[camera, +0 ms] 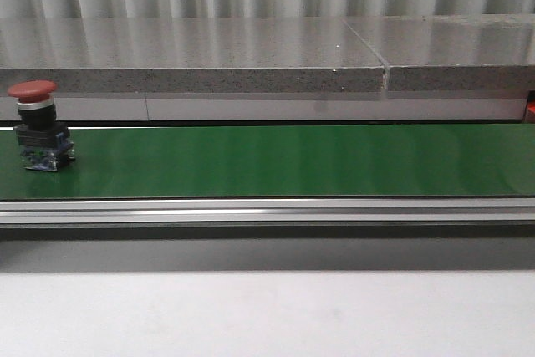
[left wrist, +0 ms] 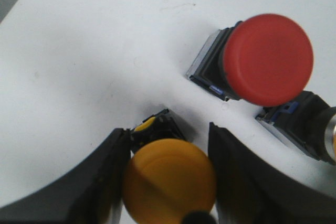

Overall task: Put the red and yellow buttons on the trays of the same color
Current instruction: 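Move the left gripper to a yellow button and grasp its base, then lower the yellow button onto the belt and open the left gripper, then move the right gripper above the red button arriving on the belt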

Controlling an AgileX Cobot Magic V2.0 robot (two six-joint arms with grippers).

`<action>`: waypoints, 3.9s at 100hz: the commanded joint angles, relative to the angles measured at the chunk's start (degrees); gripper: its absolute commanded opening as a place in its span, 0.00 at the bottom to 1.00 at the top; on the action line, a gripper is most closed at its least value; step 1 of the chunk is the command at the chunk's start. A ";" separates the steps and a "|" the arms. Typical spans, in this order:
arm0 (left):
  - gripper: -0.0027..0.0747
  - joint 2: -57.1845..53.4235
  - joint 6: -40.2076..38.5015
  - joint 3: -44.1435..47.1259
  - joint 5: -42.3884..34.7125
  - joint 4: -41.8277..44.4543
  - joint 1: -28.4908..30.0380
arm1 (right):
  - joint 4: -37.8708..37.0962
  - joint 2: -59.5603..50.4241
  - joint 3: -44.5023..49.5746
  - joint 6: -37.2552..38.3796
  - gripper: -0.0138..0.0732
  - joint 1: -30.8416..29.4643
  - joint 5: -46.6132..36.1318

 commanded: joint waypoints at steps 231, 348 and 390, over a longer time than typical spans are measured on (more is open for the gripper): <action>0.70 -32.31 8.08 12.80 -1.99 -2.29 -22.26 | 0.37 0.40 -1.50 -0.30 0.08 0.09 -3.64; 0.01 -75.24 10.55 36.97 -6.40 -2.98 -41.80 | 0.37 0.40 -1.50 -0.30 0.08 0.09 -3.64; 0.01 -90.98 10.55 45.99 -4.62 -4.31 -41.80 | 0.42 0.40 -1.50 -0.30 0.08 0.09 -3.70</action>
